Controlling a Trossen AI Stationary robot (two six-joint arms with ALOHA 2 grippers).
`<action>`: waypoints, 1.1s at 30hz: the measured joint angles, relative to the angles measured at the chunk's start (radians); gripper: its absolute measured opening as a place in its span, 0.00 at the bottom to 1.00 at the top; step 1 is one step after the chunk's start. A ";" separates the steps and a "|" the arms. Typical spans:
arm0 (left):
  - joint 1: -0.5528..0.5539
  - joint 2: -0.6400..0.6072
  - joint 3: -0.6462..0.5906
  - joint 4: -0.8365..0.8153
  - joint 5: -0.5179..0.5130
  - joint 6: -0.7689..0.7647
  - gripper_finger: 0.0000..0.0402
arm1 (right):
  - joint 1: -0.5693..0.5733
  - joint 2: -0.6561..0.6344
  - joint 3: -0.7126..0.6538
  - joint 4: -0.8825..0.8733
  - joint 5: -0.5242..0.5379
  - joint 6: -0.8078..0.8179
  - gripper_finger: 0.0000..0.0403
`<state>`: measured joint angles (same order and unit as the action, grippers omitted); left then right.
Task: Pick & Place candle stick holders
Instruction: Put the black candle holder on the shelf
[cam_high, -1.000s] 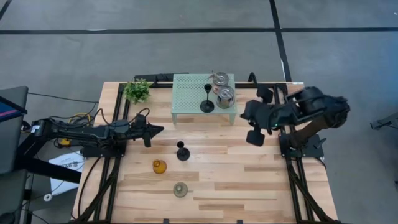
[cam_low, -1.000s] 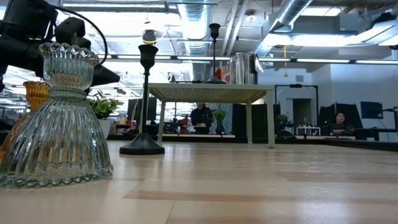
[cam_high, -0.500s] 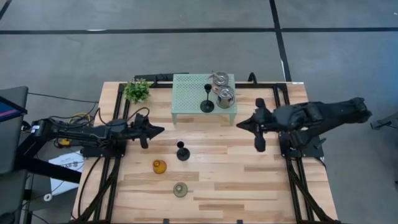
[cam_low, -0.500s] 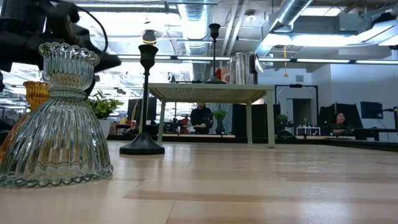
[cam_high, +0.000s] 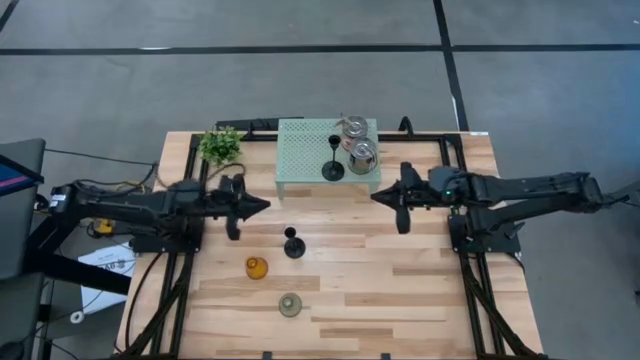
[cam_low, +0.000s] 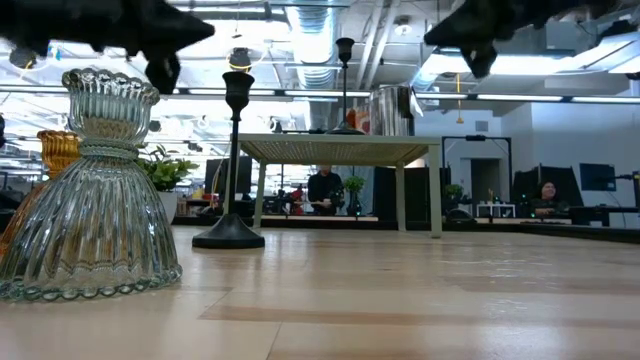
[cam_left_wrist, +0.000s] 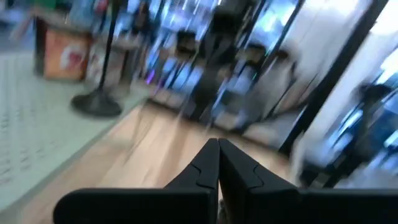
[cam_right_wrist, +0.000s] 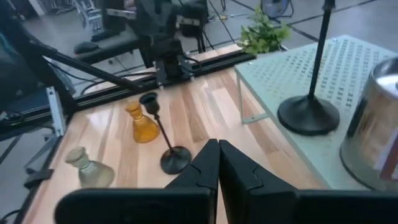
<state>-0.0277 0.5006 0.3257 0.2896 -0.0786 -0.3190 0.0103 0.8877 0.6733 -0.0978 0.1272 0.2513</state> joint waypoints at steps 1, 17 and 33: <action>0.000 0.029 0.052 -0.103 -0.008 0.010 0.01 | -0.008 0.010 -0.008 0.022 -0.001 -0.010 0.00; -0.082 0.223 0.481 -0.689 -0.048 0.120 0.01 | -0.110 0.034 -0.110 0.030 -0.028 -0.023 0.00; -0.229 0.294 0.507 -0.790 -0.104 -0.079 0.01 | -0.128 0.034 -0.136 -0.081 -0.024 0.082 0.00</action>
<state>-0.2565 0.7946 0.8322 -0.5004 -0.1827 -0.3977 -0.1172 0.9218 0.5369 -0.1792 0.1032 0.3336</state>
